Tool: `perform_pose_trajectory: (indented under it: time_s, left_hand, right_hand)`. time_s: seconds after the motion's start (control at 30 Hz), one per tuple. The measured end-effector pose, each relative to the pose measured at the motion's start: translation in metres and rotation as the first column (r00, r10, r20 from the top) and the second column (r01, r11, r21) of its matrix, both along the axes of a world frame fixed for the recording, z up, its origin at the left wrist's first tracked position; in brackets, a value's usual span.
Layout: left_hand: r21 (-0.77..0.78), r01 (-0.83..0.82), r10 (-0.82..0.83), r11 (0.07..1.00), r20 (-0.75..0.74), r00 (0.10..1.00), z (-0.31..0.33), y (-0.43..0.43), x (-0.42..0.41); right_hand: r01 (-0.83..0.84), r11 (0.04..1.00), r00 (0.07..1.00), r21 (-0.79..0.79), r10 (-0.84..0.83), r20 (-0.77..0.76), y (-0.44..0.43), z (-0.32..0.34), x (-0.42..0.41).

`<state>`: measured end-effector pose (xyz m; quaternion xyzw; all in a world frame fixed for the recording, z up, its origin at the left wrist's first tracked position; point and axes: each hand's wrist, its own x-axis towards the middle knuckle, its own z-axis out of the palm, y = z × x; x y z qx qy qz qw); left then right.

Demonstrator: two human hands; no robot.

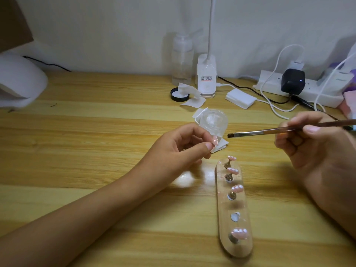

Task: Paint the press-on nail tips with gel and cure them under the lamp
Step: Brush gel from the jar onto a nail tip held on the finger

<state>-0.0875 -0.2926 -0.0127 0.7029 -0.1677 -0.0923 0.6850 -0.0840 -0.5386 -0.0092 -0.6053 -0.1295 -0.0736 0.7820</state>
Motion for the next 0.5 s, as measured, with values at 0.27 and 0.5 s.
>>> perform_pose_trajectory:
  time_s: [0.27,0.5]
  left_hand:
    - [0.034,-0.004,0.003,0.999,0.046,0.999,0.0001,0.0009,-0.0025]
    - [0.069,-0.011,0.008,0.998,0.049,0.999,-0.0005,0.0003,-0.0008]
  right_hand:
    - [0.001,0.999,1.000,-0.042,0.000,0.021,0.0031,-0.0017,-0.0045]
    - [0.008,0.999,1.000,-0.041,-0.008,0.003,0.0056,-0.0012,-0.0054]
